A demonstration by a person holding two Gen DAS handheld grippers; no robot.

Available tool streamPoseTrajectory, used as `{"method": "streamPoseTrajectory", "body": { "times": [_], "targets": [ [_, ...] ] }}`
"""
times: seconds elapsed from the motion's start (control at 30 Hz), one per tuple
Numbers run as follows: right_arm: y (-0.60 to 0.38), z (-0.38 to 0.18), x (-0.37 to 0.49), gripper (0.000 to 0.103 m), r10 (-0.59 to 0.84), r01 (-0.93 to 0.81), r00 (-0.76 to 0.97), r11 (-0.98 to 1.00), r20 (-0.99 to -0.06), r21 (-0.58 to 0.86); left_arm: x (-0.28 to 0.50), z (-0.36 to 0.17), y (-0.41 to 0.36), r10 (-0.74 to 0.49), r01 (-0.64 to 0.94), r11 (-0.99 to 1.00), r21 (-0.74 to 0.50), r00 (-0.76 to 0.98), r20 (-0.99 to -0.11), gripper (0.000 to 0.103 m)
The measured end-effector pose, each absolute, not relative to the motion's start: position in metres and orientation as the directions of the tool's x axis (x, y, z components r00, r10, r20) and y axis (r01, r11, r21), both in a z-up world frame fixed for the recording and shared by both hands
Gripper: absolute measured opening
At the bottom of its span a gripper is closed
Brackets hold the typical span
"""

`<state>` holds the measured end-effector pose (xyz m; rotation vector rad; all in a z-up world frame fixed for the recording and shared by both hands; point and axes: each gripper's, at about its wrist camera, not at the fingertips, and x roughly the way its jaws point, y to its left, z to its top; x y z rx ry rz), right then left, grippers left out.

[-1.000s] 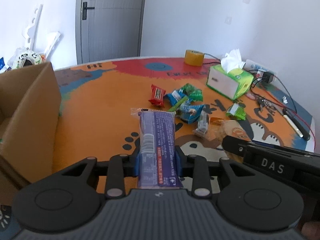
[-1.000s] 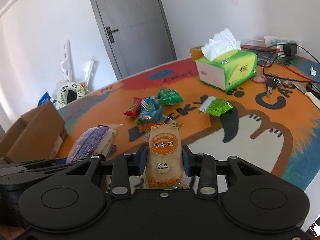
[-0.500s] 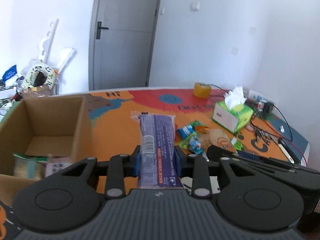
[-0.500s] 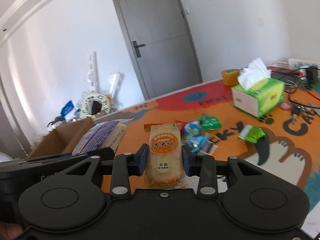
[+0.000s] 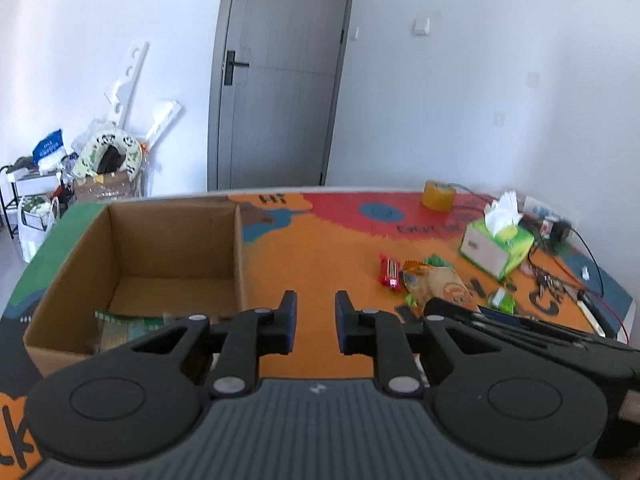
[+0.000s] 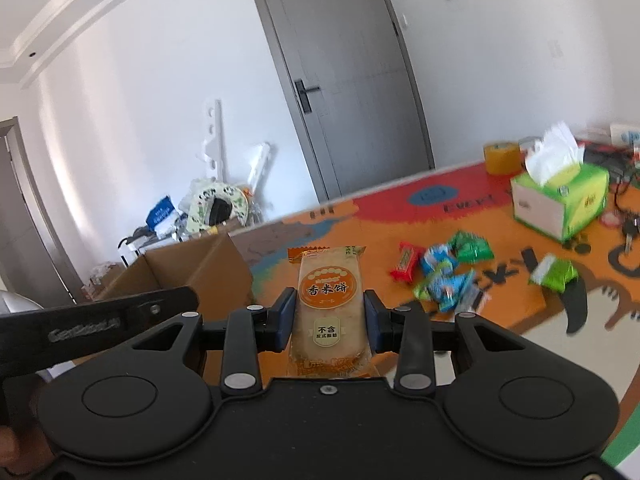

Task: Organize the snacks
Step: 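Carry both snacks over the cardboard box and open both tools to drop them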

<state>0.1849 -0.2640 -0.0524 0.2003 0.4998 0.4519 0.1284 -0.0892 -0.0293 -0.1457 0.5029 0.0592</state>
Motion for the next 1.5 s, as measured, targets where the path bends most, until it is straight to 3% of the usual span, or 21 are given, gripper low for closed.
{"method": "streamPoseTrajectory", "body": {
  "times": [0.1, 0.33, 0.5, 0.63, 0.83, 1.17, 1.2, 1.33, 1.5],
  "targets": [
    [-0.263, -0.058, 0.182, 0.036, 0.458, -0.362, 0.778, 0.886, -0.430, 0.289, 0.126, -0.036, -0.086, 0.006, -0.090, 0.987, -0.136, 0.853, -0.522, 0.024],
    [-0.270, -0.064, 0.175, 0.036, 0.442, -0.340, 0.778, 0.893, -0.446, 0.294, 0.111, -0.045, -0.089, -0.022, -0.064, 0.988, -0.139, 0.841, -0.541, 0.046],
    [-0.274, -0.066, 0.165, 0.036, 0.435, -0.339, 0.778, 0.898, -0.452, 0.280, 0.105, -0.050, -0.092, -0.024, -0.066, 0.988, -0.141, 0.831, -0.555, 0.050],
    [-0.280, -0.071, 0.158, 0.036, 0.429, -0.331, 0.775, 0.901, -0.464, 0.281, 0.103, -0.056, -0.097, -0.016, -0.068, 0.989, -0.128, 0.823, -0.567, 0.062],
    [-0.287, -0.079, 0.154, 0.036, 0.426, -0.322, 0.769, 0.902, -0.477, 0.286, 0.108, -0.073, -0.104, -0.002, -0.081, 0.991, -0.107, 0.792, -0.611, 0.067],
    [-0.293, -0.090, 0.157, 0.036, 0.425, -0.307, 0.762, 0.902, -0.489, 0.305, 0.118, -0.105, -0.102, 0.009, -0.104, 0.990, -0.097, 0.725, -0.689, 0.066],
    [-0.293, -0.091, 0.157, 0.036, 0.424, -0.304, 0.761, 0.901, -0.490, 0.308, 0.119, -0.108, -0.102, 0.007, -0.101, 0.990, -0.096, 0.725, -0.688, 0.063],
    [-0.295, -0.093, 0.159, 0.036, 0.424, -0.296, 0.759, 0.901, -0.494, 0.318, 0.118, -0.110, -0.106, 0.049, -0.108, 0.993, -0.049, 0.750, -0.659, 0.033],
    [-0.296, -0.093, 0.160, 0.037, 0.421, -0.292, 0.760, 0.902, -0.495, 0.318, 0.118, -0.103, -0.108, -0.005, -0.071, 0.993, -0.094, 0.770, -0.638, 0.029]
  ]
}}
